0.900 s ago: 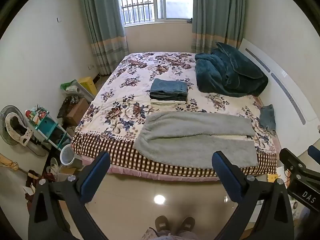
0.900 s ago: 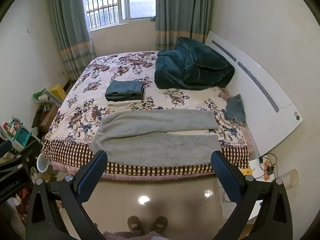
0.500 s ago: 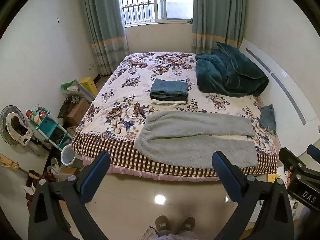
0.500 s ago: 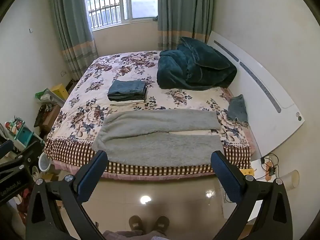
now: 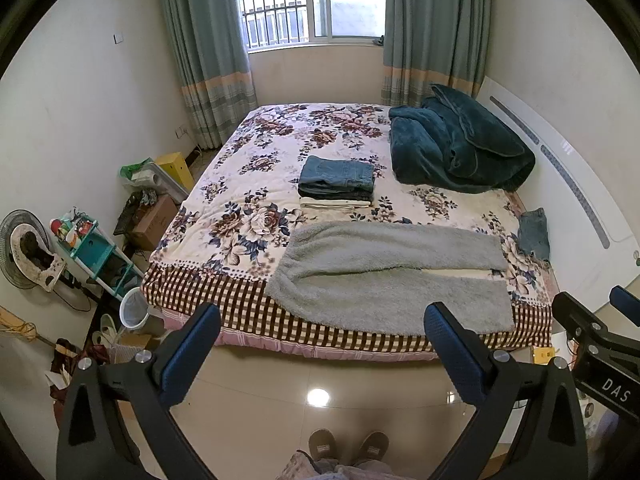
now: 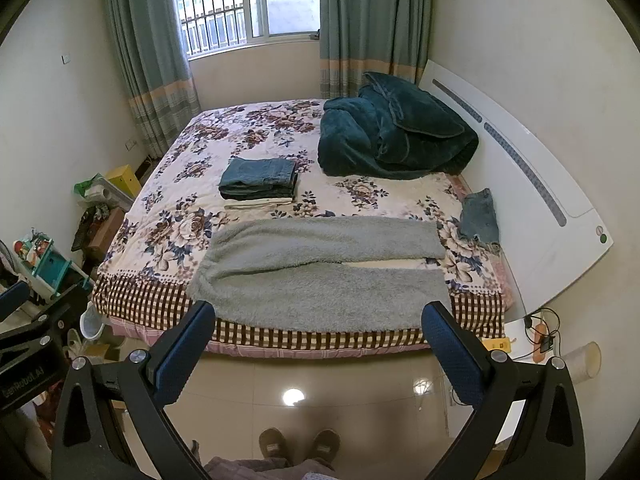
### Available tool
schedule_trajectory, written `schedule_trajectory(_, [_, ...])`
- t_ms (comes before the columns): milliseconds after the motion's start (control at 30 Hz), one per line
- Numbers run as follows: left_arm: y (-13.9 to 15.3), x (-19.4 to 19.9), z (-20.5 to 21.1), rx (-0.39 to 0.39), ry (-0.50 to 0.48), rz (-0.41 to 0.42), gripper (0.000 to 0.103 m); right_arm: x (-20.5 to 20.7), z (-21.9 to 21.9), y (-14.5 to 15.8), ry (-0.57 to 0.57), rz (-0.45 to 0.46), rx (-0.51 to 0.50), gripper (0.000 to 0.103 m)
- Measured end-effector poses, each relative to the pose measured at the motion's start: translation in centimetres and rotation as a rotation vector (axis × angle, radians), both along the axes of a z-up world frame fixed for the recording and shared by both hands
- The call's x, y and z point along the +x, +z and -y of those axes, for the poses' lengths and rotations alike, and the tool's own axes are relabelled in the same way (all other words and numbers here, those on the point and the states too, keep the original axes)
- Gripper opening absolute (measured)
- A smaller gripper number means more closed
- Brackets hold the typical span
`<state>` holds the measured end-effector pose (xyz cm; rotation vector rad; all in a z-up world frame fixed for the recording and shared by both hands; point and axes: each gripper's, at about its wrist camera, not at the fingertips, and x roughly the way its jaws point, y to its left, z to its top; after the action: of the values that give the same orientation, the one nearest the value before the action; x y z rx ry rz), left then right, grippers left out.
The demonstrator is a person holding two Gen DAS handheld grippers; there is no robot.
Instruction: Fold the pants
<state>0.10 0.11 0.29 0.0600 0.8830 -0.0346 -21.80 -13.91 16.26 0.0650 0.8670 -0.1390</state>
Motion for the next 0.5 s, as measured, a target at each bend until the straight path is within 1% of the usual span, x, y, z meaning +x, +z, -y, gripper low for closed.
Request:
schedule_trajectory(367, [0.07,-0.11,0.14,0.002,-0.003,0.006,0.103,-0.01,-0.34,-0.40,0.007,0.006,-0.006,0.103])
schedule_trajectory(500, [0.41,-0.53,0.82,-0.001,-0.004,0.002,0.103,0.06,-0.36,-0.22,0.009,0.004,-0.004,0.103])
